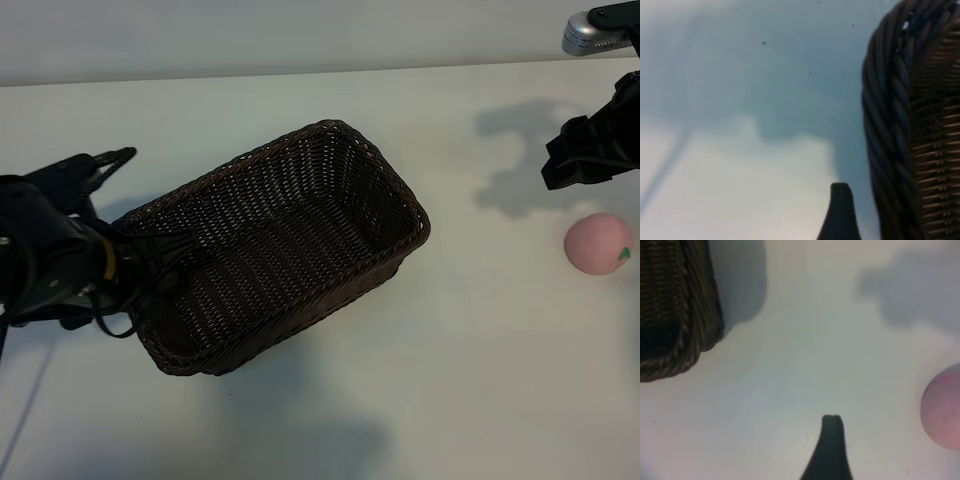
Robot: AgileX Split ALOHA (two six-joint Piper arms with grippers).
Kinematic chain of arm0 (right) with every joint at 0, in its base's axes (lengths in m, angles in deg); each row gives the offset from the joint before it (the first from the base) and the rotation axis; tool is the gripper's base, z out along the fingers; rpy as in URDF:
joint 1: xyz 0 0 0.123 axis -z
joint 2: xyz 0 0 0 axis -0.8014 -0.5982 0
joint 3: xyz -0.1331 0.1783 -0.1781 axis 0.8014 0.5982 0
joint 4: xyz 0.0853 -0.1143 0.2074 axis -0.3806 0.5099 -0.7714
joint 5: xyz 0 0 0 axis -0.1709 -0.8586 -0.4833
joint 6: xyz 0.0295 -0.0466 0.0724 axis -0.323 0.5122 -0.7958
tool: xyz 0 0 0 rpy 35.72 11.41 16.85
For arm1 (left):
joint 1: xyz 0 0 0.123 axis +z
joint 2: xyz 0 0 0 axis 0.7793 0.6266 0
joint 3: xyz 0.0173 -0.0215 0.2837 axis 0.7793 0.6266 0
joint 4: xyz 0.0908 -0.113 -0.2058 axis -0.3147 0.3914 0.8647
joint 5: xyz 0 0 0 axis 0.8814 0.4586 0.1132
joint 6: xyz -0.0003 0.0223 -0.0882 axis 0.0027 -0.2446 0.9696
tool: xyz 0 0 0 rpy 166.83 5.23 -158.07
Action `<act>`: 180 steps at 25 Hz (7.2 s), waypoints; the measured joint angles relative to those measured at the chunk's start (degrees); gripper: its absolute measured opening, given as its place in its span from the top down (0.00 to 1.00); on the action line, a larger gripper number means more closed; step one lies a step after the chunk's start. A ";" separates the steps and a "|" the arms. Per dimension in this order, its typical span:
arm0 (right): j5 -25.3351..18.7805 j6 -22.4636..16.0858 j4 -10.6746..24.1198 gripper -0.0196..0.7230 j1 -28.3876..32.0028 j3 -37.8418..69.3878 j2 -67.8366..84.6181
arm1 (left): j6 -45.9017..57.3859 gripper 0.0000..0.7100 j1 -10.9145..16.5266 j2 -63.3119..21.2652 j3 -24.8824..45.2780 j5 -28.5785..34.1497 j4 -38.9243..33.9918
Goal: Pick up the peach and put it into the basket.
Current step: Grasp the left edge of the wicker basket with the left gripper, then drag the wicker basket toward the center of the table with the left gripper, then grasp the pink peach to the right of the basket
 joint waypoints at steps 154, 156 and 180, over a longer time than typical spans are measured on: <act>-1.48 -0.10 -0.17 0.17 0.00 0.00 0.00 | 43.41 0.33 7.17 23.21 -12.72 -43.01 -39.52; -1.48 -0.10 -0.17 0.17 0.00 0.00 0.00 | 43.41 0.15 7.17 23.03 -12.72 -43.07 -39.70; -1.48 -0.10 -0.01 0.17 0.00 0.00 0.00 | 46.38 0.12 7.17 8.68 -12.72 -38.12 -52.26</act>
